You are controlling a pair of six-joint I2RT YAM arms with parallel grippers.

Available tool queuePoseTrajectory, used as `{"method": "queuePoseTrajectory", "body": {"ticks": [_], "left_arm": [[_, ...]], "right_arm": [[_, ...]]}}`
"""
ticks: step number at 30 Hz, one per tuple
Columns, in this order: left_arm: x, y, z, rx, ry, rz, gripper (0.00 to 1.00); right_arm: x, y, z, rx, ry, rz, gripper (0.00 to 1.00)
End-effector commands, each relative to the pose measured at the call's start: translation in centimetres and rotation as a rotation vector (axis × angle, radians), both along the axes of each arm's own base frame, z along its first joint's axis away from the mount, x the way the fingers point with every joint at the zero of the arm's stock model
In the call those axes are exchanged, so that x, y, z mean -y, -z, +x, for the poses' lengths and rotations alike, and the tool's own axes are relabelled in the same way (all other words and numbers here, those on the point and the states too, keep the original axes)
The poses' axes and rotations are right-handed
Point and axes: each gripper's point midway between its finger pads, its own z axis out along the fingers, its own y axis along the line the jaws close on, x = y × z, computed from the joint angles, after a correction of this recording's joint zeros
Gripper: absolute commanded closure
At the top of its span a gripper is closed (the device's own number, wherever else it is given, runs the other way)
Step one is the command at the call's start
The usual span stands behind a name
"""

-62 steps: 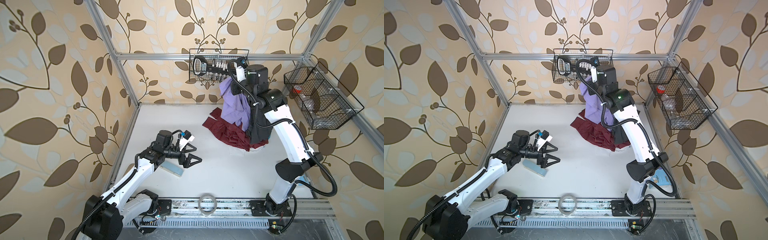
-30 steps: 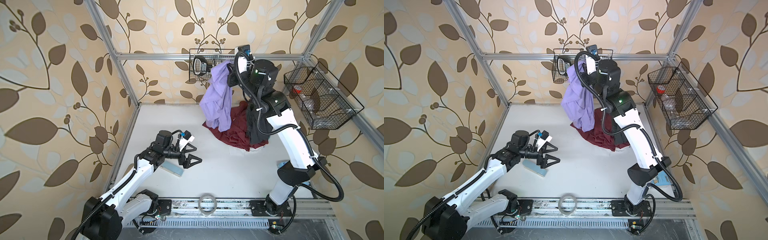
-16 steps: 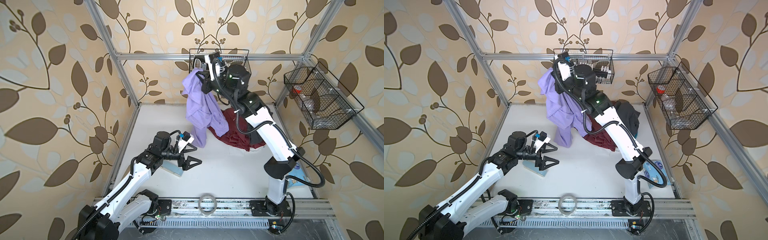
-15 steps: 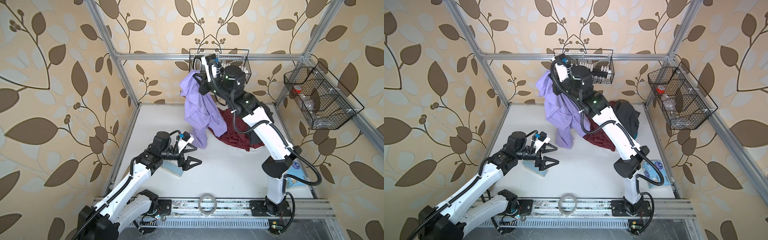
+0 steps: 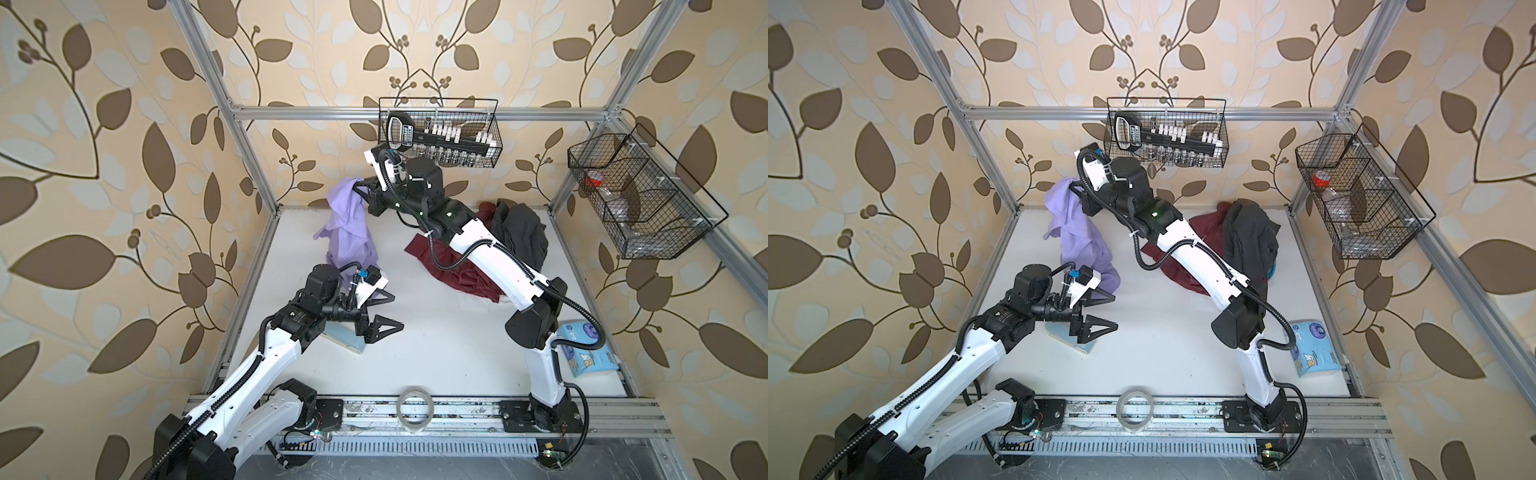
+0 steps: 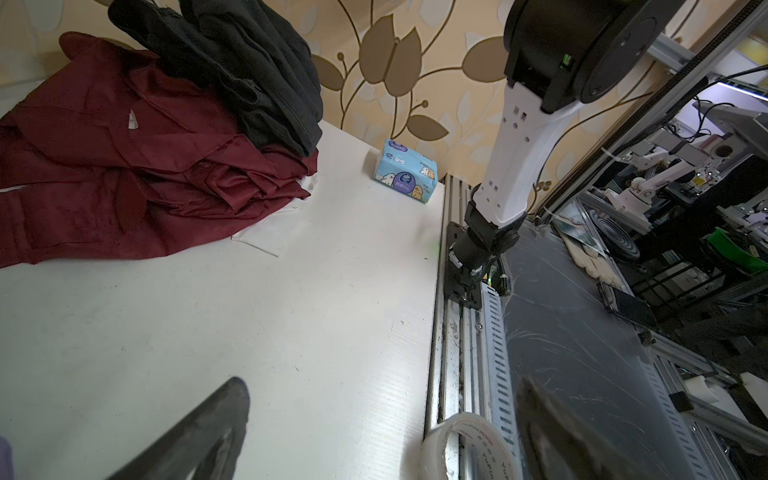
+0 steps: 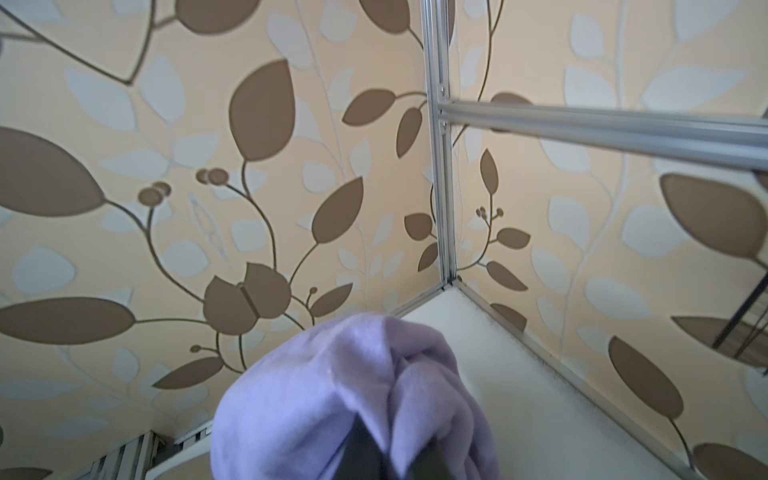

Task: Pick out a specific cloth from the pile
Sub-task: 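Carry the lavender shirt toward the left gripper and lower it onto the table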

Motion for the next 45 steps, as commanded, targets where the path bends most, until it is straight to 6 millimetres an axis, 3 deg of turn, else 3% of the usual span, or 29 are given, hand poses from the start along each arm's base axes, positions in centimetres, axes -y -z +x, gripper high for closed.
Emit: {"method": "queuePoseTrajectory", "body": {"ticks": [1,6,16,22,26,30,35,45], "left_arm": [[0.0,0.0,-0.2,0.038,0.004,0.008,0.01],[-0.1,-0.3,-0.6,0.06,0.009,-0.004,0.01],[-0.1,-0.3,-0.7,0.075,0.008,-0.007,0.01],[-0.1,-0.2,-0.6,0.073,0.003,-0.001,0.01],[-0.1,-0.3,-0.6,0.074,0.004,-0.002,0.01],[-0.1,-0.3,-0.5,0.072,0.003,-0.002,0.01],[-0.1,-0.2,-0.4,0.072,-0.005,0.002,0.01],[-0.2,-0.2,0.3,0.076,-0.043,0.007,0.01]], "right_arm": [[-0.1,5.4,0.4,-0.063,0.006,-0.07,1.0],[-0.1,14.7,1.2,-0.223,-0.011,-0.166,1.0],[-1.1,26.8,-0.4,-0.526,-0.106,-0.2,1.0],[-0.8,32.8,-2.5,-0.623,-0.109,-0.283,0.64],[-1.7,36.3,-4.0,-0.685,-0.129,-0.336,0.6],[-2.9,38.6,-3.8,-0.746,-0.118,-0.353,0.64],[-4.1,40.1,-2.2,-0.83,-0.058,-0.3,0.7],[-8.8,37.5,1.8,-0.837,-0.075,-0.031,0.67]]}}
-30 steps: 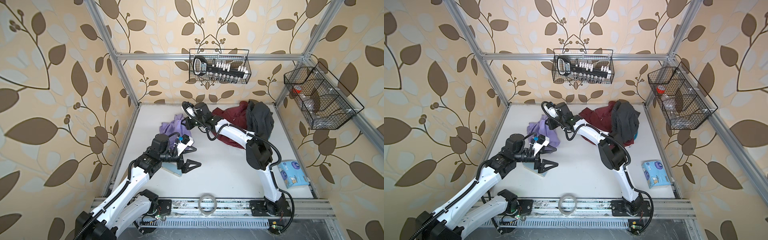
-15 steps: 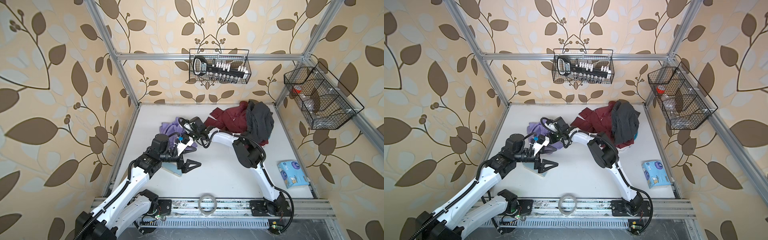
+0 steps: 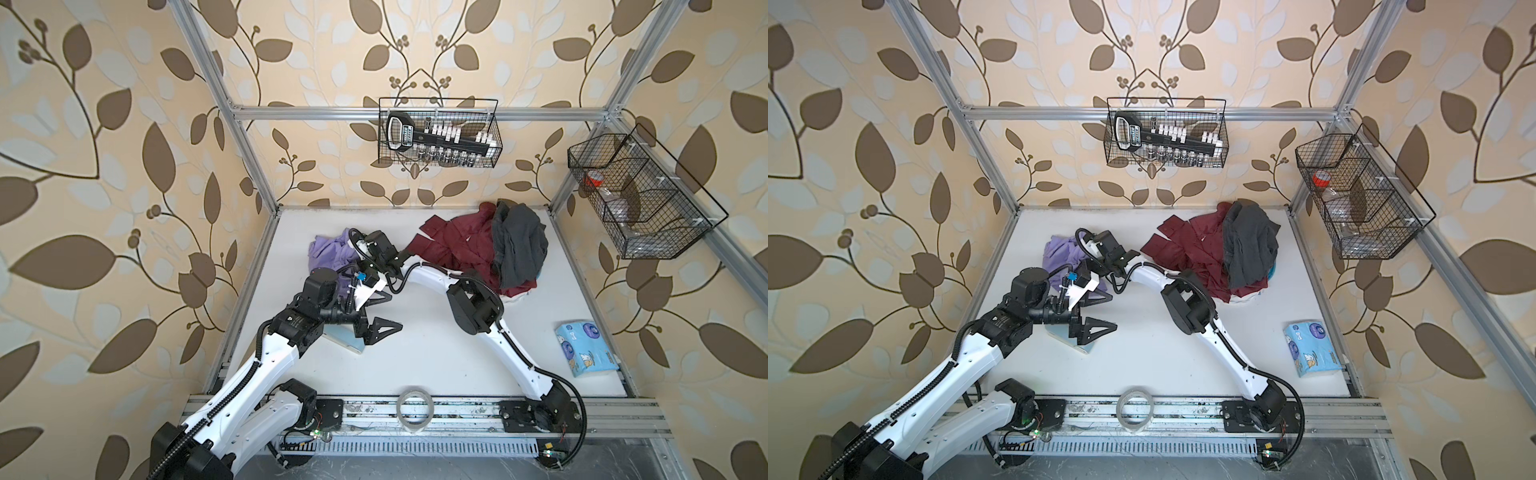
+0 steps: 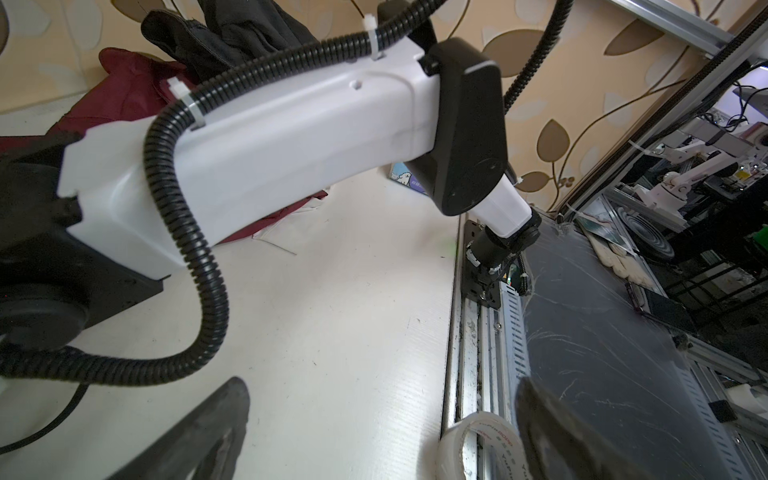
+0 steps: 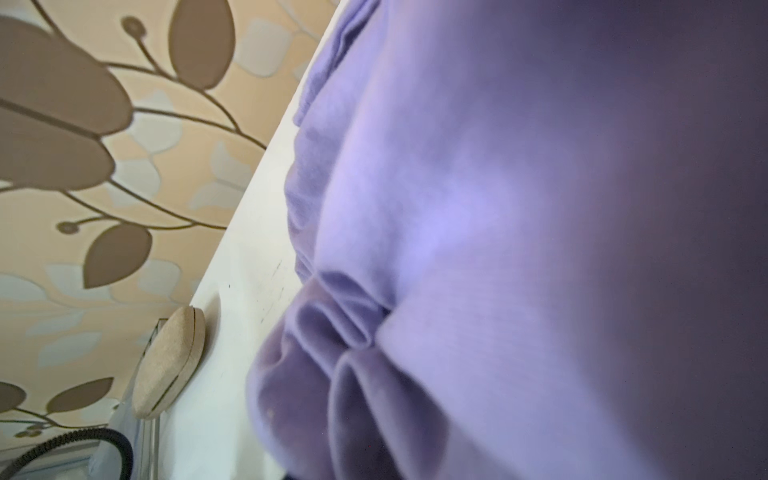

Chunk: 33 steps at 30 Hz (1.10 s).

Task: Pick out a specific cloth from the pile
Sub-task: 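Carry the lavender shirt toward the left gripper and lower it onto the table, then open the right gripper and draw it back toward the grey sweater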

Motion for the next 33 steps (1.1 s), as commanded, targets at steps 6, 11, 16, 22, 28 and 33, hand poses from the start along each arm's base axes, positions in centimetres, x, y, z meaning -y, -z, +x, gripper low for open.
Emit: {"method": "queuePoseTrajectory", "body": {"ticks": [6,11,16,22,28,33], "left_arm": [[0.3,-0.5,0.1,0.03,0.005,-0.02,0.01],[0.3,-0.4,0.3,0.027,-0.003,-0.013,0.01],[0.2,-0.5,0.2,0.034,-0.007,-0.013,0.01],[0.1,-0.8,0.0,0.048,-0.005,-0.017,0.01],[0.0,-1.2,-0.4,0.067,0.003,-0.027,0.01],[0.1,-1.3,-0.5,0.068,0.007,-0.031,0.01]], "right_arm": [[-1.7,1.4,2.8,-0.071,0.081,0.188,0.57],[-1.6,-0.5,2.4,-0.022,-0.011,0.223,0.31],[-0.8,-4.7,0.4,0.086,-0.084,0.226,0.01],[1.1,-7.9,-0.9,0.132,-0.096,0.124,0.0],[7.2,-8.8,-2.9,0.159,-0.014,-0.112,0.0],[14.0,-10.0,-5.3,0.146,0.078,-0.213,0.0]]}}
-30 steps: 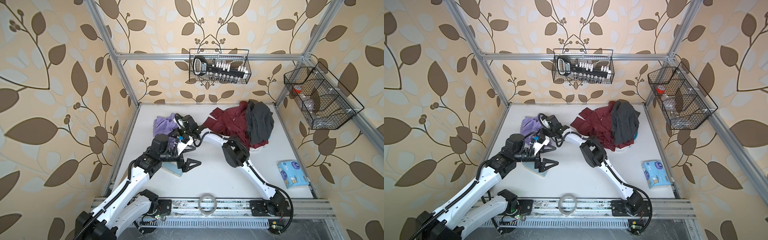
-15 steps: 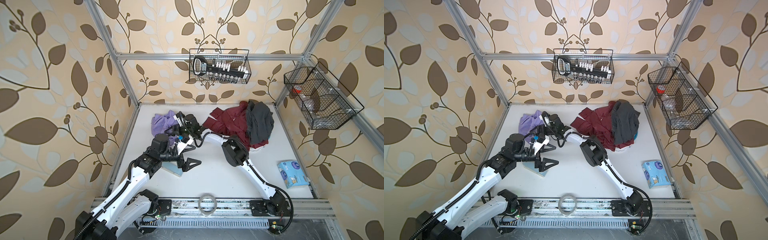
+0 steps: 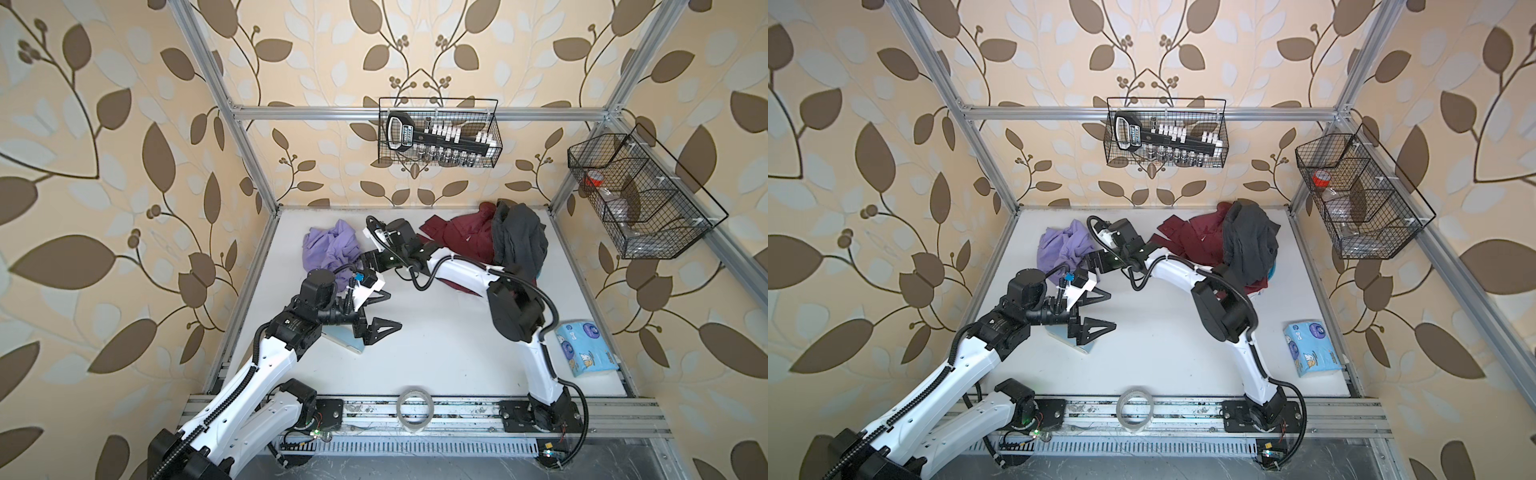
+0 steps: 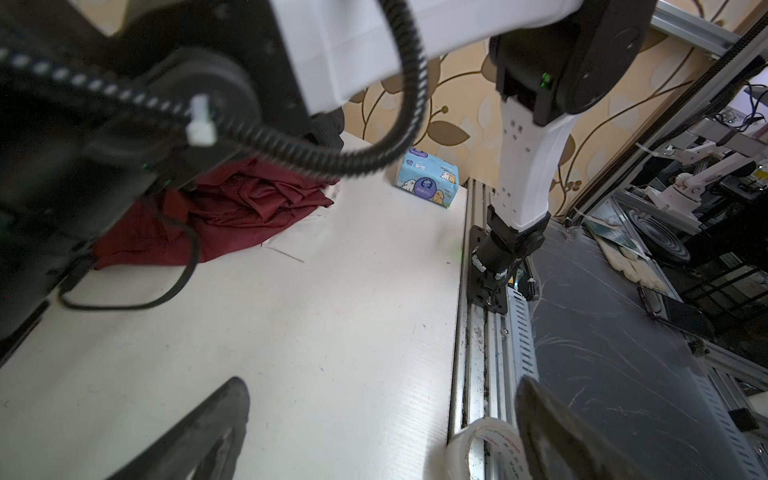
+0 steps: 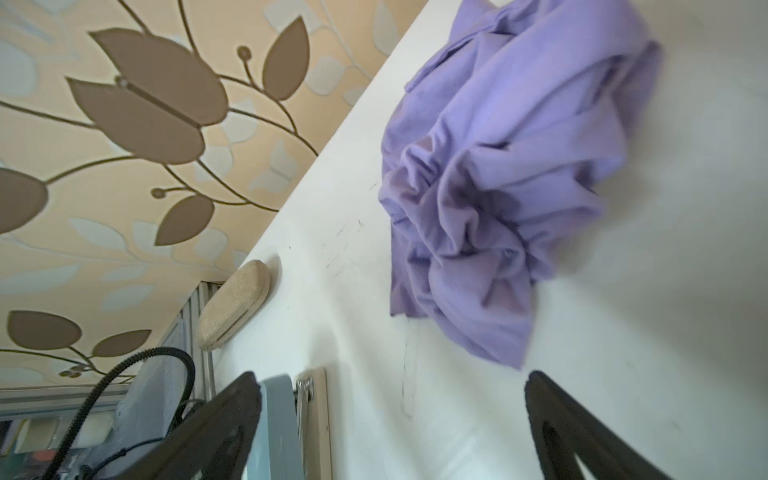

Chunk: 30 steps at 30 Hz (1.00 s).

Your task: Pick out a specific cloth from the pile

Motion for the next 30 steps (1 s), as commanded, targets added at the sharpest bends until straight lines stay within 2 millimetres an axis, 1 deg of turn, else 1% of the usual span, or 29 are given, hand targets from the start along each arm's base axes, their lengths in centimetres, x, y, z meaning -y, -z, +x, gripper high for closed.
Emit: {"method": "queuePoseTrajectory", "body": {"ticks": [1,5,7,8,10,12,14,15,17,18,20,21,22,24,25,27,30], "left_arm": [[0.3,-0.7,-0.4,0.033,0.025,-0.02,0.01],[0.4,-0.7,-0.6,0.03,0.03,-0.019,0.01],[0.4,-0.6,-0.5,0.03,0.024,-0.014,0.01],[0.4,-0.5,-0.4,0.029,0.016,-0.009,0.01],[0.3,-0.2,-0.1,0.03,-0.012,0.01,0.01],[0.0,0.4,0.8,0.025,-0.075,0.043,0.01],[-0.6,0.9,2.3,0.03,-0.179,0.088,0.01],[-1.3,1.3,3.5,0.028,-0.264,0.114,0.01],[-3.5,1.7,6.3,0.036,-0.47,0.162,0.01],[-5.1,1.8,7.6,0.045,-0.591,0.19,0.01],[-8.5,1.8,9.7,0.077,-0.821,0.233,0.01],[-10.9,1.7,10.6,0.113,-0.966,0.262,0.01],[-13.0,1.7,11.2,0.151,-1.087,0.286,0.01],[-16.4,1.6,11.7,0.232,-1.278,0.307,0.01],[-17.7,1.7,11.8,0.274,-1.348,0.305,0.01],[-19.9,2.7,11.9,0.319,-1.459,0.303,0.01],[-21.5,4.5,12.4,0.383,-1.514,0.323,0.01]], "right_arm": [[6.1,0.1,-0.6,0.021,0.103,-0.133,0.0],[12.5,-0.9,-3.1,0.058,0.201,-0.236,0.01],[16.0,-1.3,-4.3,0.084,0.27,-0.274,0.0],[17.5,-1.8,-4.9,0.096,0.3,-0.274,0.0],[21.2,-2.5,-5.9,0.114,0.383,-0.272,0.0],[24.5,-3.1,-6.6,0.136,0.459,-0.269,0.0],[27.8,-3.8,-6.9,0.173,0.546,-0.266,0.0],[29.5,-4.0,-7.0,0.195,0.593,-0.27,0.0],[32.7,-4.3,-6.9,0.241,0.7,-0.288,0.0],[34.3,-4.5,-6.9,0.268,0.762,-0.3,0.01],[37.0,-4.4,-6.8,0.316,0.879,-0.335,0.01],[38.2,-4.4,-6.7,0.344,0.93,-0.351,0.0],[39.1,-4.1,-6.8,0.363,0.964,-0.372,0.0],[40.7,-3.7,-6.6,0.401,1.026,-0.418,0.0],[41.7,-3.3,-6.6,0.413,1.064,-0.445,0.0],[43.5,-2.5,-6.5,0.41,1.127,-0.495,0.0],[44.2,-1.4,-5.7,0.436,1.122,-0.501,0.0]]}}
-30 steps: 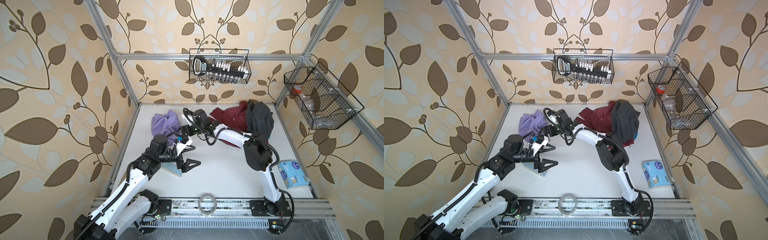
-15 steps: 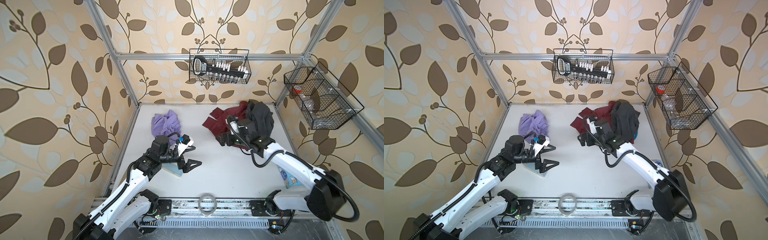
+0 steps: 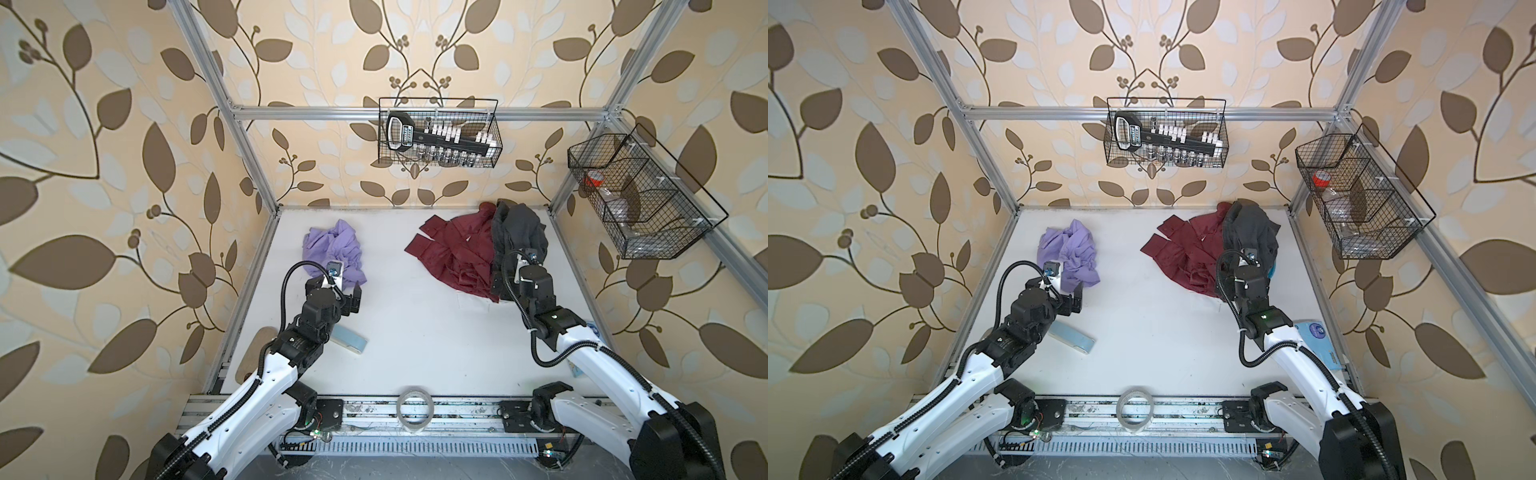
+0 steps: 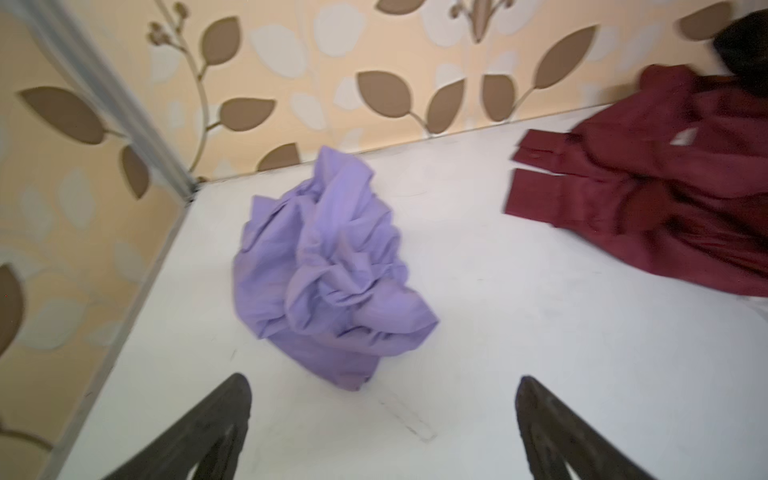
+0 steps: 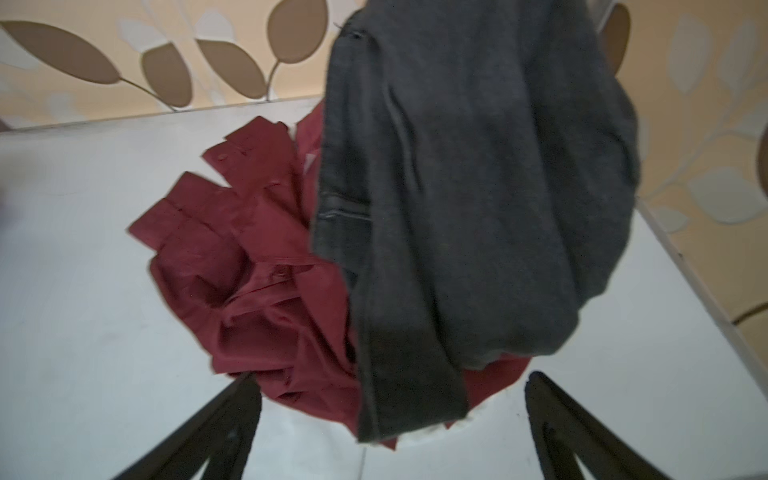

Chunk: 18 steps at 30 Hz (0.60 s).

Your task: Pick out a specific cloth from the pile

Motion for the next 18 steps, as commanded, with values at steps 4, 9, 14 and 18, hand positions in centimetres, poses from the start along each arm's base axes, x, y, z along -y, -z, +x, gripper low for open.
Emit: {"method": "queuePoseTrajectory", "body": {"ticks": [4,9,14,18], "left_arm": [[-4.9,0.3,2.4,0.13,-0.21,-0.064,0.01],[-7.3,3.7,3.6,0.077,-0.295,-0.118,0.01],[-7.5,5.0,4.5,0.073,-0.262,-0.152,0.01],[-6.3,6.2,5.4,0.066,-0.165,-0.174,0.01]], "right_arm": [[1.8,0.4,1.4,0.15,0.025,-0.108,0.0],[4.1,2.4,1.1,0.163,0.084,-0.118,0.01],[5.6,3.2,0.9,0.232,0.119,-0.07,0.01],[5.8,2.9,1.6,0.273,0.112,-0.073,0.01]]}}
